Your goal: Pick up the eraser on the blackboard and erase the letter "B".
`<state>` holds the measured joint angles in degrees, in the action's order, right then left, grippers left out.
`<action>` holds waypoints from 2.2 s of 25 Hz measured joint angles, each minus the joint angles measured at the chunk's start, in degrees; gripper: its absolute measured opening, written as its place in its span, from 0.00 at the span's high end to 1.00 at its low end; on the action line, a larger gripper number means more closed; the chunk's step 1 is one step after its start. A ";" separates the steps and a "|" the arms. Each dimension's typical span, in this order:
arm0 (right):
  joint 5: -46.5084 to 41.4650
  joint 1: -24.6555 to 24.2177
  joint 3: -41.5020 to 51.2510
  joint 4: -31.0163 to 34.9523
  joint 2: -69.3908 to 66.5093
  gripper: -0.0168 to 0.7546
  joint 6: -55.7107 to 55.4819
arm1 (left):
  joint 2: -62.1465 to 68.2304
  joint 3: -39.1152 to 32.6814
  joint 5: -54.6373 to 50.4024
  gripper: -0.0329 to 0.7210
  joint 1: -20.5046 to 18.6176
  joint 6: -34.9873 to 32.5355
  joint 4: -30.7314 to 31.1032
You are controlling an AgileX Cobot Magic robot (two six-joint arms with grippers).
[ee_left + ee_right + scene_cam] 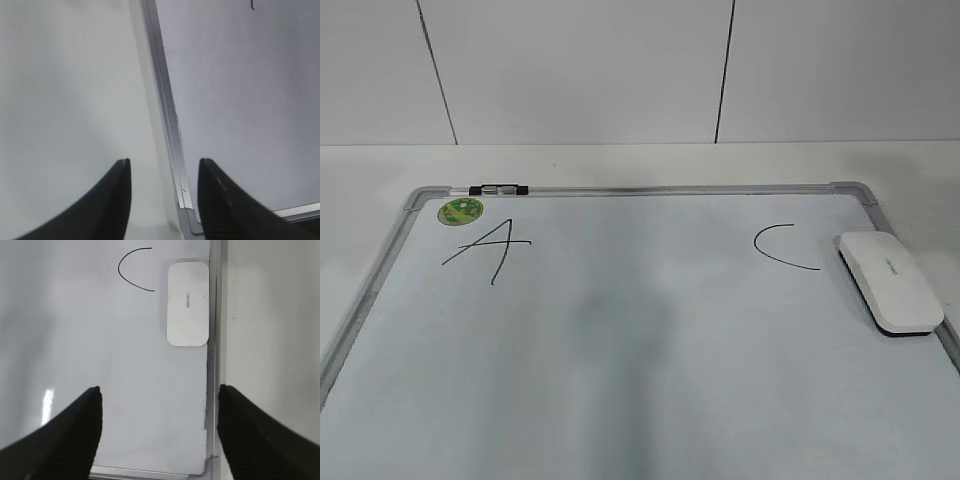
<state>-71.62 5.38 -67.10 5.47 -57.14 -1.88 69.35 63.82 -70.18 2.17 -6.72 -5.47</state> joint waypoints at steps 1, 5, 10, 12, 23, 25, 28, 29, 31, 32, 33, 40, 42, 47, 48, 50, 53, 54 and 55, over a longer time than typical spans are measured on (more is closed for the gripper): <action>-0.12 0.00 1.40 0.00 2.58 0.24 0.00 | -2.33 -1.04 -0.03 0.53 0.00 0.00 0.00; -0.24 0.00 6.98 -0.11 10.07 0.24 0.61 | -11.80 -5.39 -0.66 0.55 0.00 0.00 0.00; -0.59 0.00 12.52 -0.20 19.65 0.24 1.00 | -23.30 -10.64 -0.98 0.58 0.00 0.00 0.13; -0.59 0.00 14.63 -0.33 23.71 0.24 1.00 | -28.21 -12.73 -1.20 0.59 0.00 0.00 0.36; -0.50 0.00 26.91 -6.74 37.11 0.24 1.07 | -50.26 -25.05 -1.83 0.59 0.00 0.00 1.28; 0.36 0.00 30.45 -7.63 38.44 0.24 1.07 | -53.11 -27.66 -0.97 0.60 0.00 0.00 1.28; 2.92 0.00 34.51 -7.76 40.25 0.24 1.13 | -56.61 -31.23 0.68 0.62 0.00 0.00 1.28; 3.53 0.00 35.36 -7.51 40.83 0.24 1.22 | -57.62 -31.75 1.02 0.63 0.00 0.00 1.15; 4.59 0.00 36.04 -7.13 42.25 0.24 1.88 | -59.50 -32.42 2.91 0.63 0.00 0.00 0.67; 5.03 0.00 36.15 -6.95 43.04 0.24 1.88 | -60.16 -32.78 3.83 0.63 0.00 0.00 0.67; 5.03 0.00 36.15 -6.95 43.04 0.24 1.88 | -60.79 -33.27 4.88 0.63 0.00 0.00 0.60; 7.06 0.00 37.12 -5.98 50.77 0.24 2.45 | -61.70 -33.86 6.07 0.63 0.00 -0.10 0.60; 7.17 0.00 37.19 -5.98 52.60 0.24 2.52 | -61.70 -33.86 6.18 0.63 0.00 -0.10 0.60; 6.66 0.00 38.04 -5.98 56.65 0.24 2.52 | -61.70 -33.86 6.27 0.63 0.00 -0.10 0.55; 6.53 0.00 38.17 -5.98 57.14 0.24 2.52 | -61.70 -33.86 6.27 0.63 0.00 -0.10 0.55; 6.37 0.00 38.27 -5.98 57.75 0.24 2.52 | -61.70 -33.86 6.27 0.63 0.00 -0.10 0.55; 6.37 0.00 38.27 -5.98 58.08 0.24 2.52 | -61.70 -33.86 6.27 0.63 0.00 -0.10 0.55; 6.37 0.00 38.27 -5.98 58.08 0.24 2.52 | -61.70 -33.86 6.27 0.63 0.00 -0.10 0.55; 6.37 0.00 38.27 -5.98 58.08 0.24 2.52 | -61.70 -33.86 6.27 0.64 0.00 -0.10 0.55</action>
<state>-65.25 5.38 -28.83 -0.51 0.94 0.65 7.65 29.96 -63.91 2.17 -6.82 -4.92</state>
